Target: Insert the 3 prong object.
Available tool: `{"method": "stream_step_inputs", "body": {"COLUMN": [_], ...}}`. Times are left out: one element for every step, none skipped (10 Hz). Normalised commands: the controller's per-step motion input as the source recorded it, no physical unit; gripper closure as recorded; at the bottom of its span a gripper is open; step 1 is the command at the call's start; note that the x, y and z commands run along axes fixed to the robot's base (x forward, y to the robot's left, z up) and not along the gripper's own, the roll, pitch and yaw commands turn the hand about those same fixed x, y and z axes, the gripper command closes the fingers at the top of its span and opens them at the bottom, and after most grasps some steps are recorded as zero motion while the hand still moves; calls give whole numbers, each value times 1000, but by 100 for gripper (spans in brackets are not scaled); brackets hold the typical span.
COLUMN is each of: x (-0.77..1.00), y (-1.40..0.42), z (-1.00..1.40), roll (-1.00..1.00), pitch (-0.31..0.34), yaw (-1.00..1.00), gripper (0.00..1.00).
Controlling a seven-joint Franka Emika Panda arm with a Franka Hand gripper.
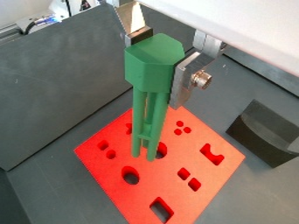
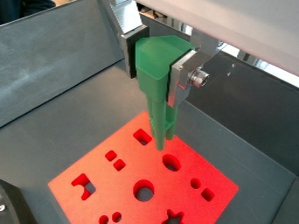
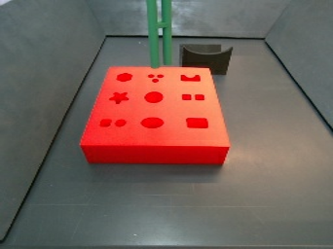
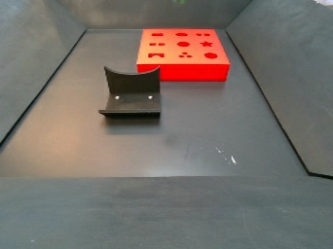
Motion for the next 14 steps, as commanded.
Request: {"method": "stream_step_inputs", "body": {"x": [51, 129, 137, 0, 0, -80, 0, 37, 54, 66, 197, 426, 380, 291], "y": [234, 580, 649, 649, 554, 443, 286, 34, 11, 11, 0, 60, 97, 134], "z": [-89, -197, -183, -243, -260, -263, -174, 0, 0, -34, -214, -300, -306, -303], "roll": [0, 0, 0, 63, 90, 177, 391, 500, 500, 500, 439, 207, 117, 113], "pitch": [-9, -37, 0, 0, 0, 0, 43, 160, 169, 149, 73, 44, 0, 0], "yaw": [111, 249, 357, 377, 351, 289, 334, 549, 574, 611, 669, 626, 514, 497], "gripper": [100, 100, 100, 100, 100, 100, 100, 100, 100, 100, 100, 100, 100, 100]}}
